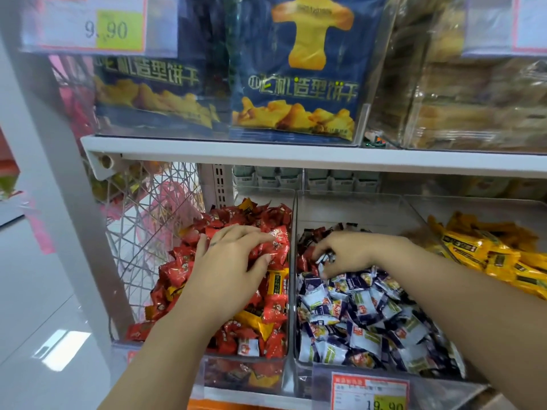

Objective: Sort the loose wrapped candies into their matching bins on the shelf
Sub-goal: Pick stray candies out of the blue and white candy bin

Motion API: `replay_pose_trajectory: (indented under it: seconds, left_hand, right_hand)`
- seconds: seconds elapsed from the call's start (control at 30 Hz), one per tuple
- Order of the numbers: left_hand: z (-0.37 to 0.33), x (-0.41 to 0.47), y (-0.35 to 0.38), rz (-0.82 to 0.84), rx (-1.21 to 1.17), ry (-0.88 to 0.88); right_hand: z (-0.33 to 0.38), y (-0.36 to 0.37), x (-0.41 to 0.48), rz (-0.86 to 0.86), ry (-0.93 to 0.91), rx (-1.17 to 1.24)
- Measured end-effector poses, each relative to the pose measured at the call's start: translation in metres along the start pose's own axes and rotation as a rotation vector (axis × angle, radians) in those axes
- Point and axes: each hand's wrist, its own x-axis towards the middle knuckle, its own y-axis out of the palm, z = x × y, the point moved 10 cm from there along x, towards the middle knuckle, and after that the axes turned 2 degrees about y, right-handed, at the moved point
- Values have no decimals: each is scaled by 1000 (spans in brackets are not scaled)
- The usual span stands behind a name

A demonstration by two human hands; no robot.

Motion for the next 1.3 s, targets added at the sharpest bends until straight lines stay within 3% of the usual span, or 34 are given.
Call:
replay_pose_trajectory:
  seconds: [0.63,0.73,0.9,1.1,1.23,1.3]
  left_hand:
    - [-2,-10,-5,16,2,6]
    - [-2,-10,-6,18,7,4]
    - [-5,-8,-3,24,14,6]
    - [-8,-4,-1,29,-1,2]
    - [-7,-4,0,37,2,2]
    - [-6,-5,-2,28,-3,1]
  right_hand:
    - [-28,10,-79,23,75,-351]
    - [-21,-1,-77,2,47,-242]
    - [-2,-27,-44,-173,-23,79]
    - [-2,8,-10,50,51,86]
    - [-7,10,-7,63,70,177]
    - [-10,0,-9,-22,70,185]
